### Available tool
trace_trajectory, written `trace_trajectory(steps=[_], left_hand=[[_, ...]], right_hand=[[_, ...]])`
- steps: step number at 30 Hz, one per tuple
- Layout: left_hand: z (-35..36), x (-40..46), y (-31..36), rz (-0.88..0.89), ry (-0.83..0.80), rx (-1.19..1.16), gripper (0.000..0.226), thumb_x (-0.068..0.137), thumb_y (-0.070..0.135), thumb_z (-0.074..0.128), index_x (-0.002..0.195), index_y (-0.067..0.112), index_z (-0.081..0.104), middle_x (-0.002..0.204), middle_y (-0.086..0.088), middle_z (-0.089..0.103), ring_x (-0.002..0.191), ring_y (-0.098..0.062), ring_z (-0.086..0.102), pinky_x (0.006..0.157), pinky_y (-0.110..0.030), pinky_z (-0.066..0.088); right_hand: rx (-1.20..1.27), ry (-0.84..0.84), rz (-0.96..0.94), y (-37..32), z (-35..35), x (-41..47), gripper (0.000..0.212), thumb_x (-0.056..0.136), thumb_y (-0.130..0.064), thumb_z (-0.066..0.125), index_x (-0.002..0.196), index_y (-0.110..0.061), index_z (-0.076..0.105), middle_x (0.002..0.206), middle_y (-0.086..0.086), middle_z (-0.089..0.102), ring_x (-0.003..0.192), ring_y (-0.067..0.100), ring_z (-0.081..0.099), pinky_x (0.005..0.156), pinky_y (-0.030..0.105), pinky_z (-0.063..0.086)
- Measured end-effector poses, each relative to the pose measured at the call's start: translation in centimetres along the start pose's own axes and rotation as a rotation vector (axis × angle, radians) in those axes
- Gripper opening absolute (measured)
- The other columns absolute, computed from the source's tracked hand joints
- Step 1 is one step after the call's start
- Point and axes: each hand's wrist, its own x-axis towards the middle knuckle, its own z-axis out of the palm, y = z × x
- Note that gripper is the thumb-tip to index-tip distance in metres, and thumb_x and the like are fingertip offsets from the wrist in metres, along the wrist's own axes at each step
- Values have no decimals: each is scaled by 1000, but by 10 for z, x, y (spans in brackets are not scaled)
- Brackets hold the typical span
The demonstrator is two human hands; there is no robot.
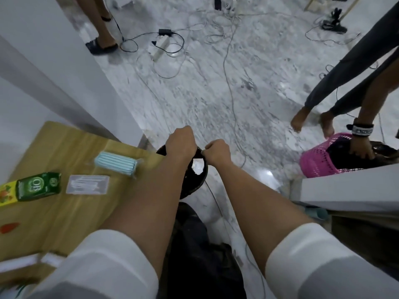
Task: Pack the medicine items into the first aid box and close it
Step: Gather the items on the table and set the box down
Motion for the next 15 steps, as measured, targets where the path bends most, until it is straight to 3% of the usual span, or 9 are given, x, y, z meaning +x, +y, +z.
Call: trace_trajectory(steps=[2,3,4,6,10,15], left_hand=[[-12,-6,-7,-35,18,9,18,90,1,52,105,7,59,109,-15,65,94,-33,64,69,-39,50],[-19,-12,-12,-51,37,9,26,91,4,53,116,7,62,114,-14,66,99,-33,65,74,-39,52],[-28,-18,-19,-61,63,5,31,93,7,55,123,8,63,118,-14,65,103,-34,64,77,-39,51],[-50,-37,-35,-90,118,4,34,94,12,56,127,11,62,121,-13,65,106,-33,63,74,-36,45],[-104,-93,-92,-168,239,-16,32,91,16,57,122,14,65,121,-8,67,108,-30,64,76,-34,44],[-177,-208,-194,-379,420,-34,30,90,19,58,118,17,68,118,-9,69,110,-32,66,81,-37,48]], right_hand=[[-3,8,-21,-14,-4,-11,25,77,-2,66,55,-6,56,55,9,54,48,23,52,47,31,43],[3,3,-64,-21,-5,-20,8,80,-8,70,74,-2,71,75,13,70,68,27,67,61,36,56],[-2,-12,-108,-30,-4,-26,19,83,-15,73,97,-3,77,97,13,75,90,27,72,78,37,60],[-52,-34,-218,-55,-2,-48,39,87,-27,75,121,-8,72,117,7,73,109,23,68,92,34,55],[-210,-95,-489,-114,21,-110,46,92,-33,72,131,-9,67,121,8,73,114,24,67,96,34,51],[-386,-176,-807,-188,90,-209,45,87,-39,72,124,-15,71,119,7,74,113,28,67,92,32,48]])
